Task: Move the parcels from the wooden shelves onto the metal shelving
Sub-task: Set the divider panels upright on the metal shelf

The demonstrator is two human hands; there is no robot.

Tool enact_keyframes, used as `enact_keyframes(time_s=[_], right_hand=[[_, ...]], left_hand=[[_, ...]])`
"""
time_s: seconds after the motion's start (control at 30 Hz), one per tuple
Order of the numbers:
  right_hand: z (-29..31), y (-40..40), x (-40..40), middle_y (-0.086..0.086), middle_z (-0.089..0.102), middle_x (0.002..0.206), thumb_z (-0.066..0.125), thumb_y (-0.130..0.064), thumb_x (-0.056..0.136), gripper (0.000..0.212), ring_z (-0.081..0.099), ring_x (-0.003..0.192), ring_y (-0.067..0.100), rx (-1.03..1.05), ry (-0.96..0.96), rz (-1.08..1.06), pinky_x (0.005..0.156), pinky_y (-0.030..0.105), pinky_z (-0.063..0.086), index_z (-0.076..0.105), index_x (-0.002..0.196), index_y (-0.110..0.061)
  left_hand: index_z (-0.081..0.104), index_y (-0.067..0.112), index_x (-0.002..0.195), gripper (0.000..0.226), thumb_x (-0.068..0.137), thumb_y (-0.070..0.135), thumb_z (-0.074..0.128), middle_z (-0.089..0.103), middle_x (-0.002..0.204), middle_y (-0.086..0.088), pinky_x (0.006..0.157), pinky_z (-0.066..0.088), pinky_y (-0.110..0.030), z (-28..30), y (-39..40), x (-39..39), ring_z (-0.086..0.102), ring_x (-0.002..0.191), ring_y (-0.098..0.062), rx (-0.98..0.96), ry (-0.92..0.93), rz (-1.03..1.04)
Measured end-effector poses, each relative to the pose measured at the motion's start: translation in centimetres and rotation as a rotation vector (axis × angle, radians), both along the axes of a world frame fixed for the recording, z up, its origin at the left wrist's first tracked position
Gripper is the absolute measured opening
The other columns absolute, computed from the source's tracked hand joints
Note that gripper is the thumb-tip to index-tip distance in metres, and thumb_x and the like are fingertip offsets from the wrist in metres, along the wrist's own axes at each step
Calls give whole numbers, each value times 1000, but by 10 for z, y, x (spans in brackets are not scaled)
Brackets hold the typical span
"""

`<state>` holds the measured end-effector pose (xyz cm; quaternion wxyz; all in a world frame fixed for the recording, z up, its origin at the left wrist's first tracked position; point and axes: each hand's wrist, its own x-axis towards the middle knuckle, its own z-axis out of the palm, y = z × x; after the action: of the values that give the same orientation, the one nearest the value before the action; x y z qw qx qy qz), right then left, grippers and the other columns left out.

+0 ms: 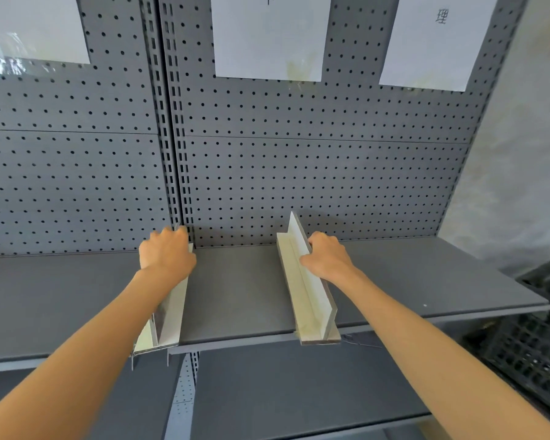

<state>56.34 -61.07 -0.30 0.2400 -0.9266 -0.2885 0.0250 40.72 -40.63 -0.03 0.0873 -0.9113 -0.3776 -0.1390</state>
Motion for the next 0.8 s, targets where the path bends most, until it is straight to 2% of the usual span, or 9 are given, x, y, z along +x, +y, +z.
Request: enact_keyframes(time_s=[0.03, 0.1, 0.23, 0.43, 0.5, 0.6, 0.73, 0.8], right_hand=[[1, -7, 3, 0, 37, 71, 50, -3, 86, 26, 37, 59, 16, 1, -1, -11, 46, 26, 26, 31, 72, -15], [5, -21, 12, 0, 38, 70, 49, -2, 85, 27, 36, 57, 15, 4, -3, -33, 47, 26, 26, 30, 71, -16], [9, -52, 34, 0, 40, 71, 50, -2, 84, 18, 42, 62, 18, 6, -1, -67, 47, 26, 28, 37, 79, -12], [3, -98, 71, 0, 40, 68, 51, -2, 84, 27, 38, 55, 14, -18, 28, -85, 45, 25, 27, 32, 69, -15], [1, -109, 84, 0, 40, 67, 51, -1, 83, 28, 37, 54, 15, -23, 26, -73, 45, 25, 26, 32, 68, -15], [0, -118, 98, 1, 44, 70, 50, -1, 83, 21, 42, 59, 16, -27, 30, -53, 46, 25, 29, 37, 73, -13], [-4, -124, 109, 2, 46, 79, 51, -3, 86, 13, 49, 74, 23, -38, 44, -13, 47, 25, 29, 41, 86, -11], [-6, -125, 113, 4, 46, 88, 51, -5, 89, 15, 48, 80, 24, -34, 50, 7, 48, 25, 27, 39, 95, -11]], left_hand=[[50, 7, 112, 25, 91, 20, 51, 55, 104, -11, 64, 37, -31, 3, -6, 5, 55, 96, -30, -5, -13, -26], [50, 7, 116, 27, 92, 20, 50, 54, 111, -12, 66, 37, -32, 9, -22, 18, 53, 102, -31, 8, -30, -66], [53, 8, 117, 28, 93, 23, 51, 57, 108, -11, 64, 37, -32, 18, -57, 47, 55, 100, -29, 56, -27, -141], [57, 10, 115, 27, 92, 22, 51, 60, 107, -8, 65, 34, -30, 14, -114, 86, 55, 100, -27, 56, -51, -188], [58, 10, 113, 25, 92, 21, 51, 57, 98, -5, 64, 33, -29, 13, -130, 97, 52, 91, -25, 54, -69, -186], [57, 13, 106, 17, 91, 19, 51, 47, 90, -2, 60, 29, -27, 9, -149, 110, 40, 81, -21, 56, -88, -172], [59, 11, 113, 25, 91, 19, 51, 61, 104, -5, 64, 31, -29, 6, -163, 119, 52, 91, -24, 30, -74, -134], [58, 11, 115, 26, 91, 18, 51, 60, 102, -5, 66, 31, -29, 5, -166, 123, 53, 91, -24, 28, -70, -120]])
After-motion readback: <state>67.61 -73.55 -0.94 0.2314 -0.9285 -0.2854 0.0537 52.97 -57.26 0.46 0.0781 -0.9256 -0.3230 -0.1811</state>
